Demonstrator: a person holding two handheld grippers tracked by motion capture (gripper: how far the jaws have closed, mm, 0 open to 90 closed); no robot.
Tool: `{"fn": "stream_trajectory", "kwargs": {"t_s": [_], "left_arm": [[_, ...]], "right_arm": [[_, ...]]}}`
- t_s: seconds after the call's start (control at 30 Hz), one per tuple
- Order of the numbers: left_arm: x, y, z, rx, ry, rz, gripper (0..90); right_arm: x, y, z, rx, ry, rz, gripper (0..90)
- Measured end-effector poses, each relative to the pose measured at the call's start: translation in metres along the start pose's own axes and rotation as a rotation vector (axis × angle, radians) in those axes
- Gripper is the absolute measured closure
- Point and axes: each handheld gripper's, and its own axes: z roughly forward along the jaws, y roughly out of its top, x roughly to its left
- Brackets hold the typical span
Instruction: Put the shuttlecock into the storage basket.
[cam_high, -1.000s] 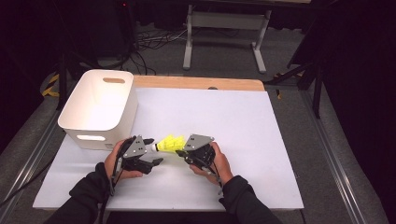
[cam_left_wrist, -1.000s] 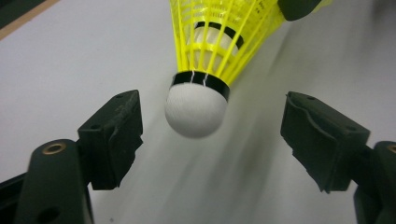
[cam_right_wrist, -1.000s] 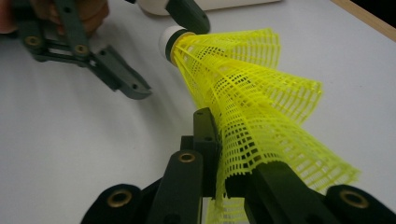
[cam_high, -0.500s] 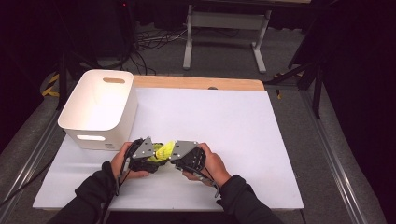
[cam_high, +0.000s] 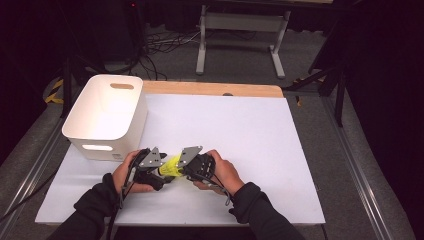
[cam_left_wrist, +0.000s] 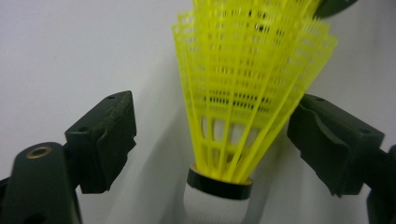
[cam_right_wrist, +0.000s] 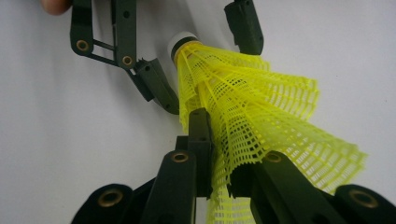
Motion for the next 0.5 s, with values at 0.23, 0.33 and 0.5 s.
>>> {"fn": "stream_trajectory", "kwargs": {"t_s": [0.23,0.33,0.5], "left_arm": [[0.000,0.002,0.000,0.004,-0.081,0.024,40.1],[-0.002,0.004,0.000,0.009,-0.080,0.043,45.7],[-0.006,0.005,0.001,-0.003,-0.070,0.061,53.4]], "right_arm": [[-0.002,0.003,0.003,-0.014,0.033,-0.002,83.0],[0.001,0.008,0.003,-0.027,0.055,-0.003,83.3],[0.001,0.012,-0.001,-0.030,0.070,-0.001,83.3]]}}
